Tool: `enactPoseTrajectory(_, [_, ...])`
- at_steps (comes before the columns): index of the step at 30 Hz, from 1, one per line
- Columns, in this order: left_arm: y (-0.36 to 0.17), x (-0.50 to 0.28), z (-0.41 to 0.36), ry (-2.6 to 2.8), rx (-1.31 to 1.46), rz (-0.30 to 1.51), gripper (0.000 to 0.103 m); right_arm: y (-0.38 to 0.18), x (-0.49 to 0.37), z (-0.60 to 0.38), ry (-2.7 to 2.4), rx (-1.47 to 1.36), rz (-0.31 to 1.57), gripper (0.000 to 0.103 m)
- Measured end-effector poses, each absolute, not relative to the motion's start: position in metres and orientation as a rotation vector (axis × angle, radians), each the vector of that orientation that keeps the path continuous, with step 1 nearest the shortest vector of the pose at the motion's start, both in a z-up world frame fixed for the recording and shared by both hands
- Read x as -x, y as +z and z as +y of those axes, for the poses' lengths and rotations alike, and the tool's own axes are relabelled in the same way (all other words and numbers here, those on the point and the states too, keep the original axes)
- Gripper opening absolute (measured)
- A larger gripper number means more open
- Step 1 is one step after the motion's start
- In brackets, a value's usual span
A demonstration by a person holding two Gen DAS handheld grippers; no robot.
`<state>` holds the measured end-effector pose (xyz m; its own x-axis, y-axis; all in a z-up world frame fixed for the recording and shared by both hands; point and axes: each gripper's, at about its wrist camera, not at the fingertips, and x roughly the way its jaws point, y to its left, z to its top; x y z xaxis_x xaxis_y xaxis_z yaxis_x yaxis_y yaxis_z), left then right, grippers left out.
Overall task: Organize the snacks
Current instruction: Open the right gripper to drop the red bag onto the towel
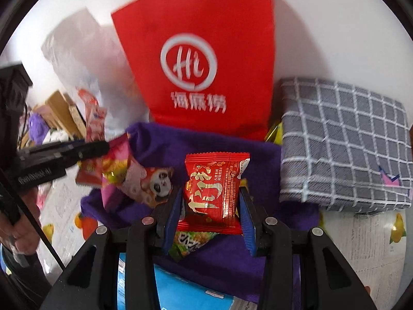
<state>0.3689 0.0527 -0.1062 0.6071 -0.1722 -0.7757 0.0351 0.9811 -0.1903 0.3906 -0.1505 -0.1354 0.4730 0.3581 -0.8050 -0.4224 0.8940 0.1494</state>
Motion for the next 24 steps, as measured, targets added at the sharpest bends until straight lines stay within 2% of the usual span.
enactPoseTrajectory(12, [-0.115, -0.373, 0.052, -0.145, 0.19, 0.957, 0.026, -0.175, -0.403, -0.14, 0.409, 0.143, 1.132, 0.043])
enactPoseTrajectory(17, [-0.119, -0.375, 0.047, -0.137, 0.168, 0.979, 0.026, -0.171, -0.401, -0.139, 0.368, 0.159, 1.129, 0.045])
enactPoseTrajectory(18, [-0.12, -0.375, 0.046, -0.14, 0.167, 0.984, 0.026, -0.167, -0.4, -0.137, 0.372, 0.16, 1.118, 0.046])
enactPoseTrajectory(20, [-0.121, -0.376, 0.044, -0.141, 0.158, 0.992, 0.027, -0.158, -0.396, -0.137, 0.394, 0.157, 1.086, 0.059])
enactPoseTrajectory(24, [-0.127, -0.379, 0.039, -0.134, 0.132, 1.017, 0.027, -0.143, -0.391, -0.139, 0.419, 0.148, 1.029, 0.061])
